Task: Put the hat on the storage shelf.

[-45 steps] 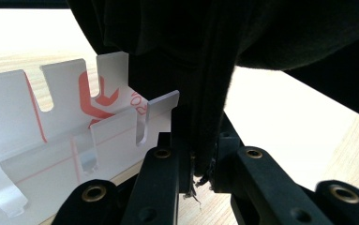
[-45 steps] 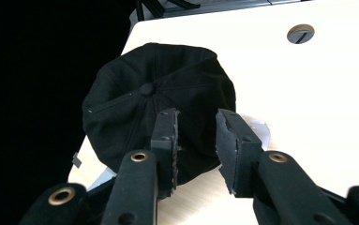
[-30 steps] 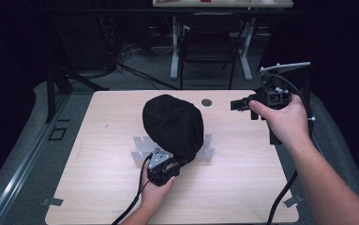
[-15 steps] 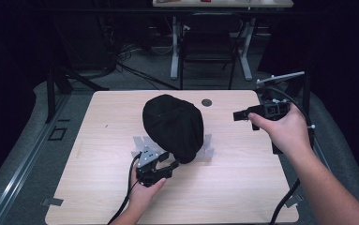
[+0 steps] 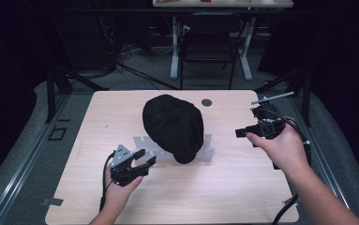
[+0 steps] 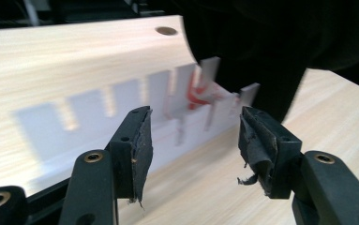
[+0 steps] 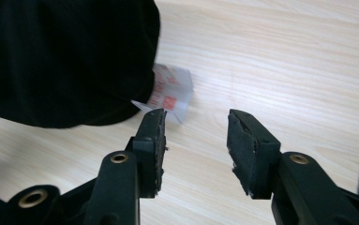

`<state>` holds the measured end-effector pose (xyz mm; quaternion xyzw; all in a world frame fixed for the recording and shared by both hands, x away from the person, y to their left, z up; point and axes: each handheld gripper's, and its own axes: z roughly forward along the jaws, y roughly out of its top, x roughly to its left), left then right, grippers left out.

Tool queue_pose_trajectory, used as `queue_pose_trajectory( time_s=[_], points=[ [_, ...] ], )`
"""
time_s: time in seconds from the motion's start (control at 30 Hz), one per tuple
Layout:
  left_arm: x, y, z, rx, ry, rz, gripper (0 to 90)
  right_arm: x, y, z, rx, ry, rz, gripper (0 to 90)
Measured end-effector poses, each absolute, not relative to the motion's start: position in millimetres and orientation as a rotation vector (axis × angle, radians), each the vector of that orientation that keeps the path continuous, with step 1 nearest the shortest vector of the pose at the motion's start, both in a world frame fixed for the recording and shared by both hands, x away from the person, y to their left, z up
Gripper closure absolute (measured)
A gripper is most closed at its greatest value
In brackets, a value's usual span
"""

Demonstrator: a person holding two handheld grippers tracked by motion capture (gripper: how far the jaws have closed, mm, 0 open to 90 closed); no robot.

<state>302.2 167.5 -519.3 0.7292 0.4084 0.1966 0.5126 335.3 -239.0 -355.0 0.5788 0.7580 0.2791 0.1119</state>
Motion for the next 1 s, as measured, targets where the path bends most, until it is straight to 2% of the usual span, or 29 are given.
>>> queue_pose_trajectory(
  time_s=[0.27, 0.43, 1.0],
  points=[
    [298, 211, -521, 1.74, 1.077, 0.494, 45.2, 326, -246, -383, 1.714, 2.215, 0.747, 55.3],
    [294, 225, -525, 1.768, 1.102, 0.473, 45.1, 320, -249, -398, 1.709, 2.227, 0.745, 55.2],
    [291, 248, -545, 1.777, 1.173, 0.469, 45.4, 301, -255, -460, 1.753, 2.193, 0.726, 54.0]
  ],
)
